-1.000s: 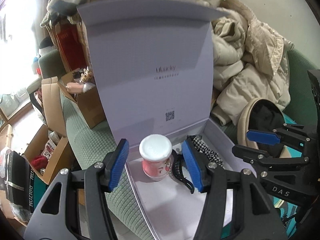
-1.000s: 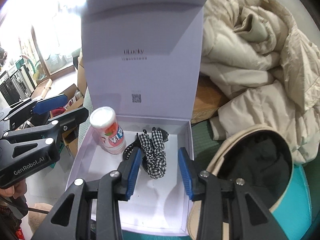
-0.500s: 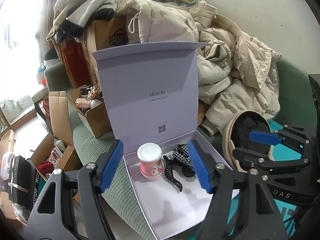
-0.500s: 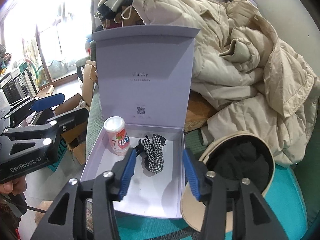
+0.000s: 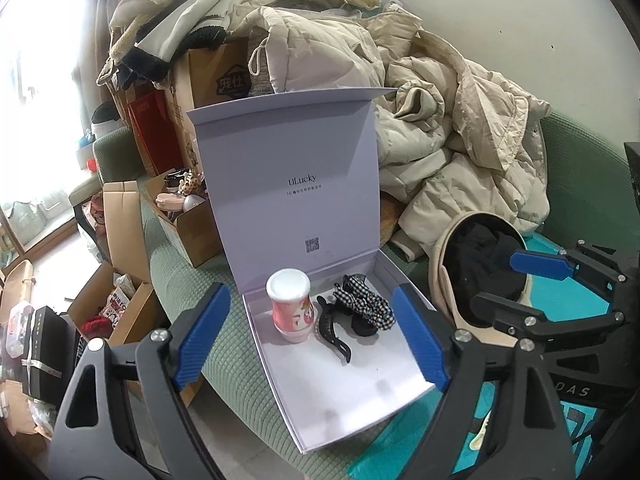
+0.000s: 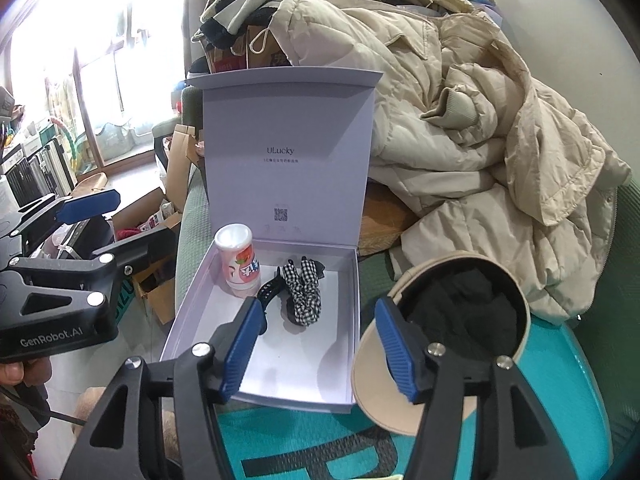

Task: Organize objects
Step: 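Withdraw both open grippers from the box toward the teal mat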

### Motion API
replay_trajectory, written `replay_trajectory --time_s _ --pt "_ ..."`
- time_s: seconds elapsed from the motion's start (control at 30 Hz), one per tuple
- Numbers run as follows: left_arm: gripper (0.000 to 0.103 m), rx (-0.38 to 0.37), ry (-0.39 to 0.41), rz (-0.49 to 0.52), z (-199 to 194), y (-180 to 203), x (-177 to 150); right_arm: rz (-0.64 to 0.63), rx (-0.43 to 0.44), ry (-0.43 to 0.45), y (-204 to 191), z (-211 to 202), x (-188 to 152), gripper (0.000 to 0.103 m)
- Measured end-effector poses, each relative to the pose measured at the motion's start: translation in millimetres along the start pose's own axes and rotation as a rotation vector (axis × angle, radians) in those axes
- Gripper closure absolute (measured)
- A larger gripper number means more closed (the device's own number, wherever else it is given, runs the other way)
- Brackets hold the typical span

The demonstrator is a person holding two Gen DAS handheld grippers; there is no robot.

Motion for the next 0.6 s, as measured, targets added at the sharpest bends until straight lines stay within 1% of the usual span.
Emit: replay_trajectory --time_s 0.4,0.6 --pt "0.019 -0.029 -0.021 0.001 -12.5 20.5 -19.6 0.018 -0.010 -0.015 13.0 -17.0 -27.2 0.042" --pt "0.018 -0.059 -0.031 0.005 -16.3 34.3 -30.2 0.030 -0.010 -0.028 18.9 -22.4 -40.8 0.042"
Point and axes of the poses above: each gripper's, at about its wrist camera, not at the fingertips, and z roughly the way its jaws point, y to its right, x to its top, the point moved 2 cm from there along z, roughly the way its jaws point, and after that the axes turned 15 degrees about z, right-handed, at the moved point
